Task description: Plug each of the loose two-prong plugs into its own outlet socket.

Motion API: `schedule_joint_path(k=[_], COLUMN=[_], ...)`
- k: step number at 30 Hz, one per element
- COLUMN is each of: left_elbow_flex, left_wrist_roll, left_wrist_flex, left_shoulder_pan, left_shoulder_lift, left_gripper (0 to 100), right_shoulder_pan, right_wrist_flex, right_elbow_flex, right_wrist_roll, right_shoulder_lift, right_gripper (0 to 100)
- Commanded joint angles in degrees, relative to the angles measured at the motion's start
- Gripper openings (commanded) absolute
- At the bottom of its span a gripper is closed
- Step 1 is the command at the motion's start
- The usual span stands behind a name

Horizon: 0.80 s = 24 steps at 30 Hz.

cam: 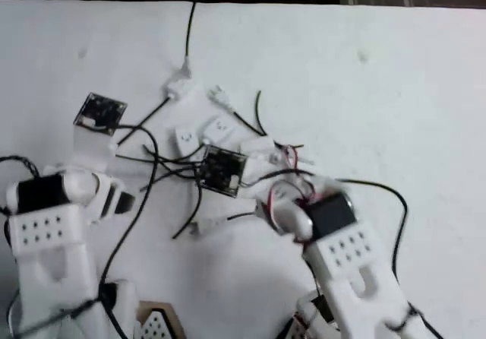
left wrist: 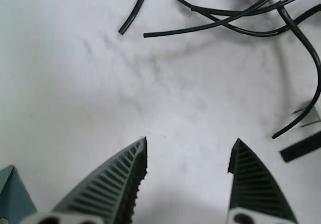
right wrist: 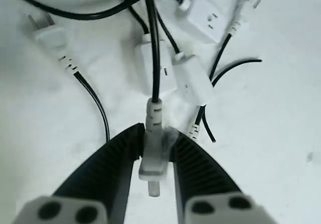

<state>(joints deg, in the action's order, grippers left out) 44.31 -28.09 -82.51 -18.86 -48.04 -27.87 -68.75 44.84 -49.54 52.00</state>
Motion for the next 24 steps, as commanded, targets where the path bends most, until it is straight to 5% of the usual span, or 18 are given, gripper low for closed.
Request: schedule_joint_path(k=[1,11,18,24], left_elbow_flex=[1.9,6.5,12.8,19.3], left_wrist_roll=[4.7,17.6,24.9,25.7], left_wrist_flex=[1.4,6.0,11.2,15.6], left_shoulder_pan=[0.0,1.7,14.2,23.2], left_shoulder_lift=[-7.2,-22.5,-29.6,-38.9], left_gripper=[26,26,26,26], right_shoulder_pan=[-2.2,-14.4,-21.1,-23.2], right_wrist_flex=[-0.2,3.6,7.0,12.4], right_elbow_flex=[-1.7,-1.2,0.4,7.3], right_wrist_roll=[10.9,31.6,43.1,43.6], right_shoulder_lift=[6.6,20.0,19.6,19.7], right_gripper=[1.7,1.7,1.8,1.8])
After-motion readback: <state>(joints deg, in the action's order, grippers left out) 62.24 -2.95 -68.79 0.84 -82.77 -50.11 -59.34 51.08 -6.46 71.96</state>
